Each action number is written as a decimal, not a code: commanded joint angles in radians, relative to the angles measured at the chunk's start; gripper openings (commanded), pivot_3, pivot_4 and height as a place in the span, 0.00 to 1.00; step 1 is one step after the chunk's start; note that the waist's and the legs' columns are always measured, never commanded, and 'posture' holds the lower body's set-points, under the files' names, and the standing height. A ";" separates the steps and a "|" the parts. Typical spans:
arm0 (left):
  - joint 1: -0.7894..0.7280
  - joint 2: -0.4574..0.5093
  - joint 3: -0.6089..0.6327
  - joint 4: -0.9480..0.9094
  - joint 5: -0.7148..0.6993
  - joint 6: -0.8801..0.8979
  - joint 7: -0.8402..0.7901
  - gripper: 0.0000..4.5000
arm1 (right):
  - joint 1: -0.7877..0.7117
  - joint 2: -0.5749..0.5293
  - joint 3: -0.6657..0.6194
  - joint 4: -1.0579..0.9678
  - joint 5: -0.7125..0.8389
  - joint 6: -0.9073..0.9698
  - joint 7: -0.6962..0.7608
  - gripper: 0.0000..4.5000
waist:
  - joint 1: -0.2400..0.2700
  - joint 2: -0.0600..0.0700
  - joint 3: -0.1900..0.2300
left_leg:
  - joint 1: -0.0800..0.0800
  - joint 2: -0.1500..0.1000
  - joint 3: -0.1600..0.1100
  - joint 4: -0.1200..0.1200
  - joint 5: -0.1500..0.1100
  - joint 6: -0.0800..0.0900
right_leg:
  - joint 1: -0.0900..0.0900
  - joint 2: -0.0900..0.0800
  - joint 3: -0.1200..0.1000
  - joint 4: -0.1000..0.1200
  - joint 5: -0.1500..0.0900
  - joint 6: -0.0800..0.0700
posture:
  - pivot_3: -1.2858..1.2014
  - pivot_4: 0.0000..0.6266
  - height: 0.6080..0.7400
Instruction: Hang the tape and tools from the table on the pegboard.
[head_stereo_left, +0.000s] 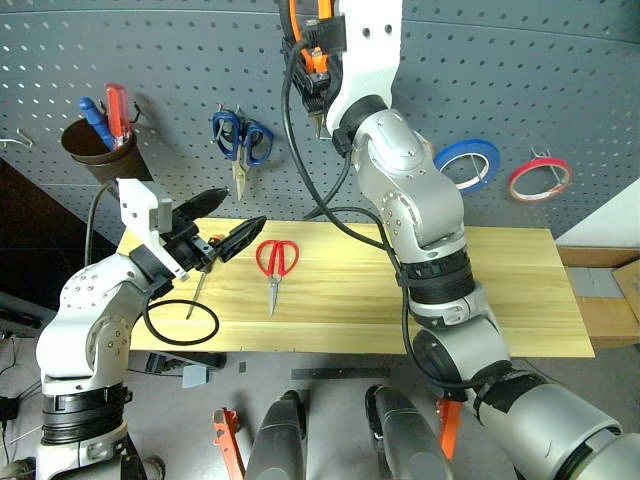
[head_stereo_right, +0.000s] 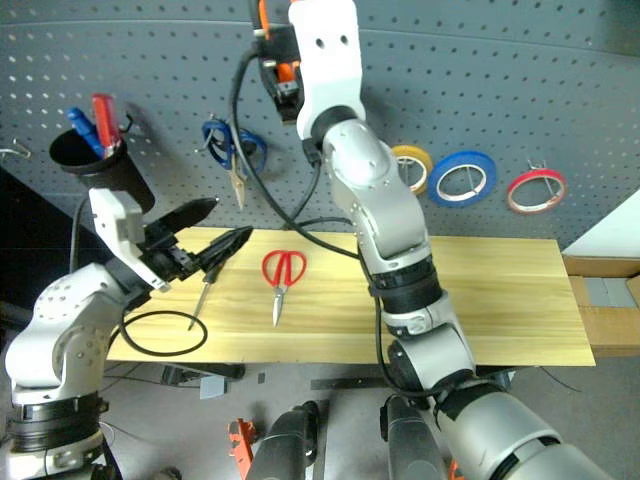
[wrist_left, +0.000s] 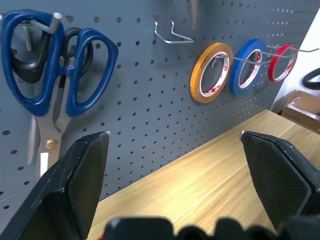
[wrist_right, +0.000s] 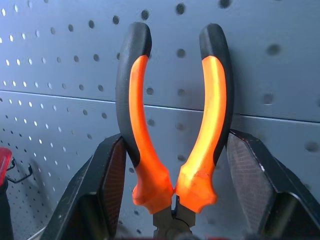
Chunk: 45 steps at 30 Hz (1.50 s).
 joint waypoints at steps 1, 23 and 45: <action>-0.033 0.001 -0.009 -0.023 -0.015 -0.013 0.002 1.00 | -0.049 -0.016 0.003 0.060 -0.035 -0.158 0.005 0.57 | 0.001 0.000 0.000 | 0.000 0.000 0.000 0.000 0.000 0.000 | 0.000 0.000 0.000 0.000 0.000 0.000 | 0.52 0.37 1.00; -0.102 -0.024 -0.077 0.019 0.006 -0.044 -0.016 1.00 | 0.113 -0.064 0.063 0.212 -0.195 -0.409 -0.027 0.57 | 0.005 0.000 0.000 | 0.000 -0.001 0.000 0.001 0.000 0.000 | 0.000 0.000 0.000 0.001 0.000 -0.001 | 0.52 0.39 1.00; -0.065 -0.057 -0.147 0.055 0.102 -0.067 0.046 1.00 | 0.348 -0.095 0.172 -0.109 -0.195 0.087 0.165 0.99 | 0.001 0.000 0.000 | 0.001 -0.001 0.000 0.001 0.000 -0.001 | 0.001 0.000 0.000 0.001 0.001 -0.001 | 0.51 0.42 1.00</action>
